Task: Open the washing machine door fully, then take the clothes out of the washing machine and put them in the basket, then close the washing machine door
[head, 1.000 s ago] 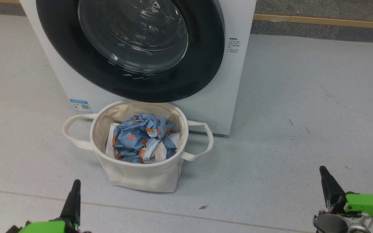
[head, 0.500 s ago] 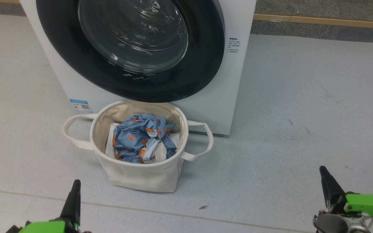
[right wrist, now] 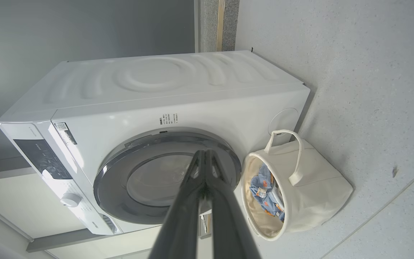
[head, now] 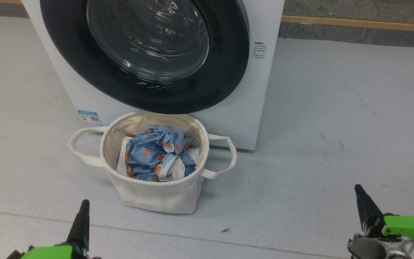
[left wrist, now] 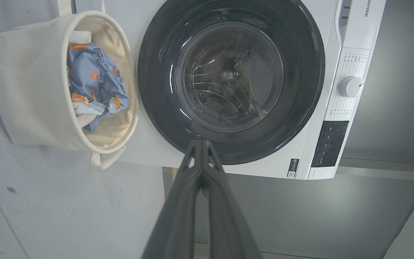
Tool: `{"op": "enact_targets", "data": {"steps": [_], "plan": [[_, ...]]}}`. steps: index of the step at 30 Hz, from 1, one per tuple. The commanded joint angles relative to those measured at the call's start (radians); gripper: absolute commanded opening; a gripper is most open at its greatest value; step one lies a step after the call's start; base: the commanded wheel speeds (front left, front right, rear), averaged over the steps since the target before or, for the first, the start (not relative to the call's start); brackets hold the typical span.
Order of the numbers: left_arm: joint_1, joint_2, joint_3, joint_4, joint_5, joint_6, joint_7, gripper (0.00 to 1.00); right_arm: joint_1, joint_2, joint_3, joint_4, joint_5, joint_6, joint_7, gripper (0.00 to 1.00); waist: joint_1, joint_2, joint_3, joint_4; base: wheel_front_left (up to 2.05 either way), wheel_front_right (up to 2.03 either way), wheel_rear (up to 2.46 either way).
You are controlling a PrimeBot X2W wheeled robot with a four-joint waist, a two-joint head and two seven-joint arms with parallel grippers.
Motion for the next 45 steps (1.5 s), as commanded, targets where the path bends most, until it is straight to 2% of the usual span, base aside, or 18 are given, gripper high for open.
{"op": "enact_targets", "data": {"steps": [1, 45], "plan": [[-0.046, 0.005, 0.034, -0.037, -0.004, 0.002, 0.008, 0.0, -0.015, -0.006, 0.019, -0.04, 0.005, 0.0, 0.008, 0.0, 0.0, -0.0001, 0.0, 0.0, 0.0, 0.0, 0.0], [-0.046, 0.005, 0.034, -0.037, -0.004, 0.002, 0.008, 0.0, -0.015, -0.006, 0.019, -0.04, 0.005, 0.0, 0.008, 0.0, 0.0, -0.0001, 0.0, 0.0, 0.0, 0.0, 0.0]]}}
